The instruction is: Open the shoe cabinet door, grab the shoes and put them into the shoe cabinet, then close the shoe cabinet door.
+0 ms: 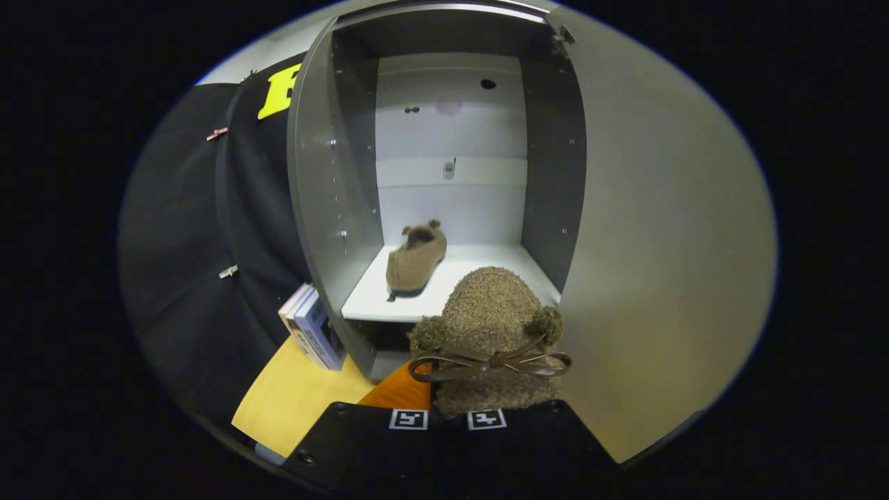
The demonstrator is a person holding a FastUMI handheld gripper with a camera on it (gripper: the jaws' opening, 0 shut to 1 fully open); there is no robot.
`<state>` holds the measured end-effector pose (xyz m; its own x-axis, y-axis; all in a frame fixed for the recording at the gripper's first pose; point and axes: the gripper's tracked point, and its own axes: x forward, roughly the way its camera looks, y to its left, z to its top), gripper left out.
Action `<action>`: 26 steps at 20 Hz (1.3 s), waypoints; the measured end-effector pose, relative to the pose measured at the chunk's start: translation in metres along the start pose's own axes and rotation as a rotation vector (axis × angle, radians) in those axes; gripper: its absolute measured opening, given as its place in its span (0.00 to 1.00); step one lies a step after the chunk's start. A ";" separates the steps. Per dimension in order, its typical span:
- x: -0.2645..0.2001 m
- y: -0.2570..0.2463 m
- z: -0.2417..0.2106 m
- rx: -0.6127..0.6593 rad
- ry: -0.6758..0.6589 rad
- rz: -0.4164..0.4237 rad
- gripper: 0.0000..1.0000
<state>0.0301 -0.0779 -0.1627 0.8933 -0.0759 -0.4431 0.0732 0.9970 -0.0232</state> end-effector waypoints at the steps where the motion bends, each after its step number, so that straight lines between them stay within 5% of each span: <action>1: 0.003 -0.001 0.013 -0.004 -0.012 -0.005 0.06; 14: 0.132 -0.014 0.102 0.027 0.000 -0.060 0.06; 26: 0.303 -0.039 0.085 0.067 0.144 -0.075 0.06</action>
<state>0.3358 -0.1407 -0.2196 0.8118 -0.1432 -0.5661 0.1713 0.9852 -0.0036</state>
